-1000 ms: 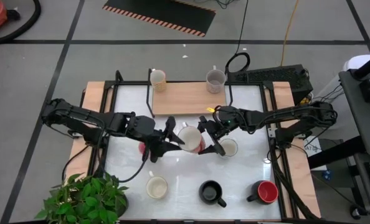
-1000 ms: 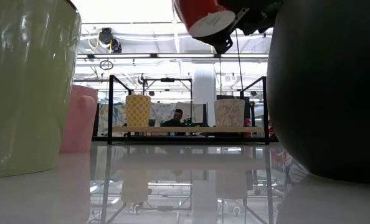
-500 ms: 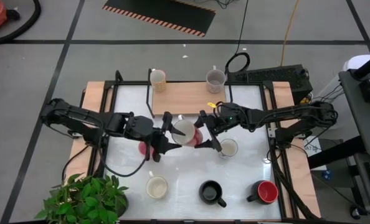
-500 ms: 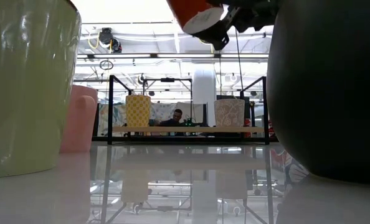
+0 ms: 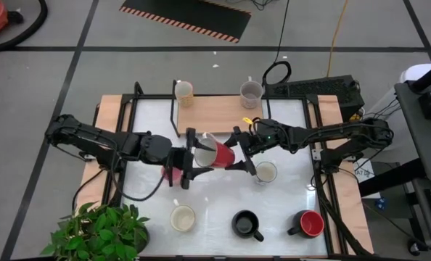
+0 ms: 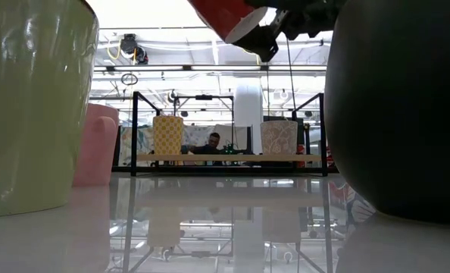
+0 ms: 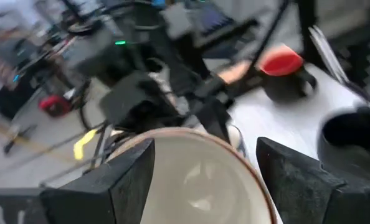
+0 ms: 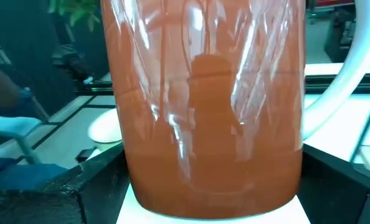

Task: Place coffee mugs
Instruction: Put the brown mug on the shelf

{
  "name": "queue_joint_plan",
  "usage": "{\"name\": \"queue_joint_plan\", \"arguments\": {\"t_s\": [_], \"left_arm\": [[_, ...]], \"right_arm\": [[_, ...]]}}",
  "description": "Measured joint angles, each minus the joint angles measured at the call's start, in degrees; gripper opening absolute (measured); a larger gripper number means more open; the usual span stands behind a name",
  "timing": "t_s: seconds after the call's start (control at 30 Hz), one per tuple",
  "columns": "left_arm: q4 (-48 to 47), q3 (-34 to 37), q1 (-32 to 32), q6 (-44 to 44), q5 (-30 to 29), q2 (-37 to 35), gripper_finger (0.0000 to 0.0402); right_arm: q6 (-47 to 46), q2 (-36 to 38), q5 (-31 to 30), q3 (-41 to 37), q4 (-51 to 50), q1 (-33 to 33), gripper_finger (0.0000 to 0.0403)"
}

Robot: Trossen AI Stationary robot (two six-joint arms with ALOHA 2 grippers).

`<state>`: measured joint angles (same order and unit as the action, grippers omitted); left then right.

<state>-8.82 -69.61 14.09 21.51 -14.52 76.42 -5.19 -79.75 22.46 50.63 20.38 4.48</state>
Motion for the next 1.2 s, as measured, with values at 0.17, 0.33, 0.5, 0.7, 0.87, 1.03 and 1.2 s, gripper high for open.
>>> {"name": "queue_joint_plan", "arguments": {"t_s": [0.17, 0.33, 0.5, 0.7, 0.87, 1.03, 1.2], "left_arm": [[-4.1, 0.0, 0.0, -9.0, -2.5, 0.0, 0.0282], [-4.9, 0.0, 0.0, -16.0, -3.2, 0.5, 0.0270], [-5.8, 0.0, -1.0, -21.7, -4.4, 0.4, 0.0201], [-6.4, 0.0, -3.1, -24.0, -5.7, 0.4, 0.0112], [-9.8, -0.6, -6.3, -28.3, -4.4, 0.0, 0.0084], [-14.7, -2.6, -12.0, -30.3, 1.5, -0.1, 0.0081], [-16.3, -5.6, -17.3, -27.6, 9.2, 0.4, 0.0080]], "right_arm": [[-0.1, -0.1, -3.2, -0.1, 0.7, 0.1, 0.0362], [0.7, -0.1, -9.4, -0.1, 0.4, 0.0, 0.0362], [2.2, -0.1, -14.8, -0.1, 1.0, 0.0, 0.0362], [8.1, 0.0, -25.2, -0.1, -0.1, -1.1, 0.0362], [11.4, 0.0, -35.0, -0.1, -0.5, -2.2, 0.0362], [12.2, 0.0, -42.1, -0.1, -1.6, -2.4, 0.0380], [11.8, 0.7, -43.2, -0.1, -2.5, -2.2, 0.0389]]}}
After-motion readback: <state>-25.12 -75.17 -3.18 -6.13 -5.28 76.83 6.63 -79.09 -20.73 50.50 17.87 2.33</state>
